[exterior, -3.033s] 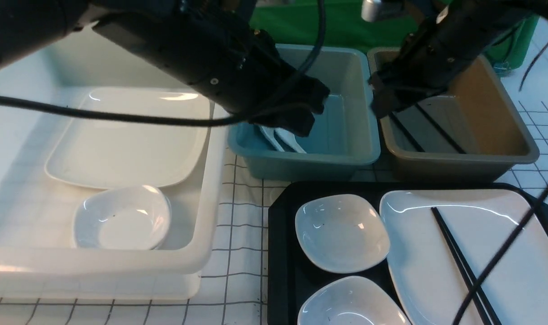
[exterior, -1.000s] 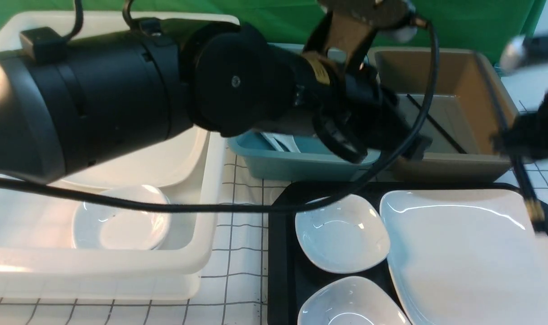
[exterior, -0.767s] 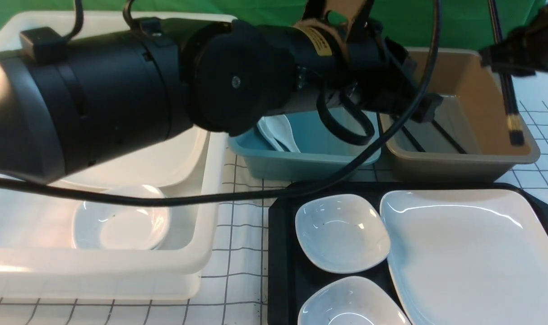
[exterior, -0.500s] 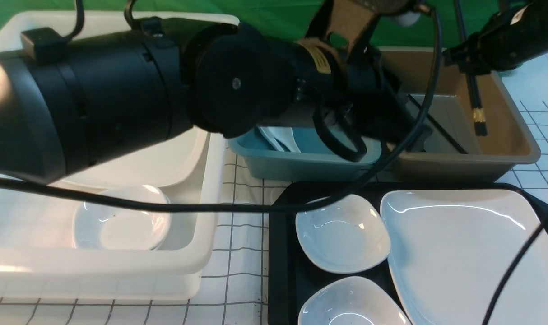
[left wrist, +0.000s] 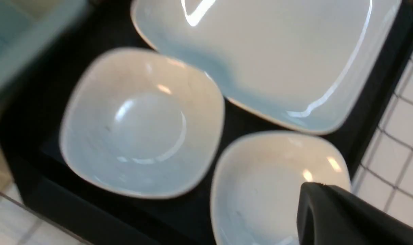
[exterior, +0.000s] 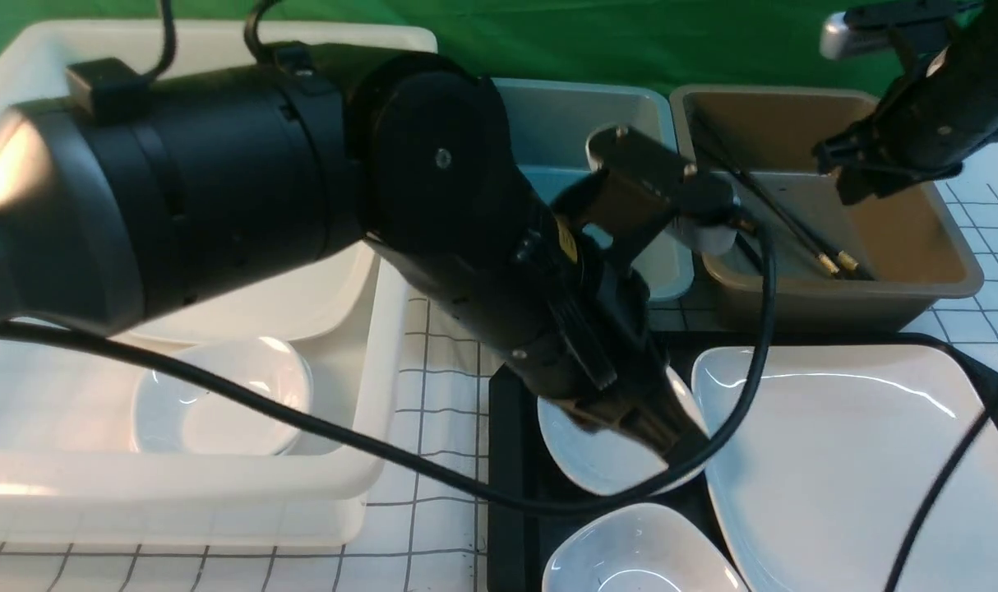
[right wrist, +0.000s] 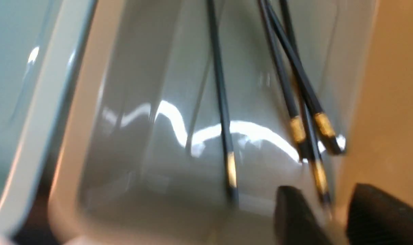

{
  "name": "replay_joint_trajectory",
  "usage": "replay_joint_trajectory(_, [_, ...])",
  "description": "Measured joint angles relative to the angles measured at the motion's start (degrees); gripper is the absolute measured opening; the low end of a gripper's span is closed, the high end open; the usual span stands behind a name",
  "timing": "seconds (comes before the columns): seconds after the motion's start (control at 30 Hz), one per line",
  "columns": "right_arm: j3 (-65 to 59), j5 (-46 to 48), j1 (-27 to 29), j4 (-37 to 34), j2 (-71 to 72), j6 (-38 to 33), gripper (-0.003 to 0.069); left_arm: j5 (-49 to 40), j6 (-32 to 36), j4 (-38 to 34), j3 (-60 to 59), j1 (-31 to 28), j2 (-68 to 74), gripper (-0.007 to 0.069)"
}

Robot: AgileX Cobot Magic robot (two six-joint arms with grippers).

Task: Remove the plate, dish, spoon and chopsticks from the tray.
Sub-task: Use the right arm to put the chopsticks into the small storage box on the right, then use the left arm to grab a small plate from the dinner plate

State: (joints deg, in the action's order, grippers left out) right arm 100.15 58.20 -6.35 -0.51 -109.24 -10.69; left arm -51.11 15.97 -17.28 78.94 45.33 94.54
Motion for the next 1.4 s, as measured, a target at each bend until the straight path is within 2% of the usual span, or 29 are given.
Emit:
replay_joint_trajectory(0.07, [0.11,4.28,0.00,-1.20,4.61,-0.99,0.0080,-3.61,-0.35,-0.28,0.00,0.00,1.85,-0.0004])
replay_joint_trajectory(0.1, [0.17,6.07,0.00,-2.51,6.81,-1.57,0.0047,-4.89,-0.52,-0.28,0.00,0.00,2.99,-0.0004])
replay_joint_trajectory(0.13, [0.17,6.07,0.00,-2.51,7.26,-1.57,0.0047,-5.10,-0.57,-0.28,0.00,0.00,3.24,-0.0004])
replay_joint_trajectory(0.2, [-0.11,9.55,0.00,-8.15,12.65,-4.08,0.0013,-6.82,-0.74,-0.28,0.00,0.00,6.27,-0.0003])
replay_joint_trajectory(0.37, [-8.66,10.88,0.00,-21.34,24.73,-11.17,0.0007,-7.23,-0.50,0.89,0.00,0.00,10.74,0.0011])
replay_joint_trajectory(0.47, [-14.06,10.96,0.00,-23.52,29.87,-13.36,0.0007,-6.38,-0.33,2.46,0.00,0.00,11.73,0.0043])
replay_joint_trajectory(0.6, [-24.91,10.35,0.00,-24.32,39.28,-15.58,0.0007,-3.19,3.17,5.09,0.00,0.00,12.47,0.0155])
replay_joint_trajectory(0.67, [-30.11,9.89,0.00,-24.37,43.62,-16.24,0.0006,-0.74,6.36,5.10,0.00,0.00,12.67,0.0242])
replay_joint_trajectory(0.73, [-33.44,9.78,0.00,-24.37,46.71,-16.31,0.0006,1.00,7.12,5.10,0.00,0.00,12.82,0.0313])
replay_joint_trajectory(0.77, [-33.71,9.78,0.00,-24.37,47.01,-16.31,0.0006,1.13,7.11,5.10,0.00,0.00,12.88,0.0319])
replay_joint_trajectory(0.8, [-35.91,9.85,0.00,-24.43,49.28,-16.32,0.0006,1.82,7.22,4.80,0.00,0.00,13.49,0.0367])
replay_joint_trajectory(0.97, [-38.21,11.37,0.00,-24.48,55.52,-16.43,0.0006,1.11,7.22,3.93,0.00,0.00,16.75,0.0435])
replay_joint_trajectory(1.2, [-38.27,11.56,0.00,-24.67,61.42,-17.11,0.0006,0.53,6.04,3.93,0.00,0.00,20.25,0.0419])
replay_joint_trajectory(1.3, [-38.27,11.56,0.00,-24.73,62.89,-17.76,0.0006,0.08,5.98,3.61,0.12,0.00,21.29,0.0352])
replay_joint_trajectory(1.37, [-38.27,11.68,0.00,-24.73,63.02,-17.83,0.0006,-1.23,5.02,2.91,0.12,0.00,21.50,0.0267])
replay_joint_trajectory(1.4, [-38.27,11.68,0.00,-24.73,63.02,-17.83,0.0006,-1.23,4.46,2.73,0.12,0.00,21.50,0.0258])
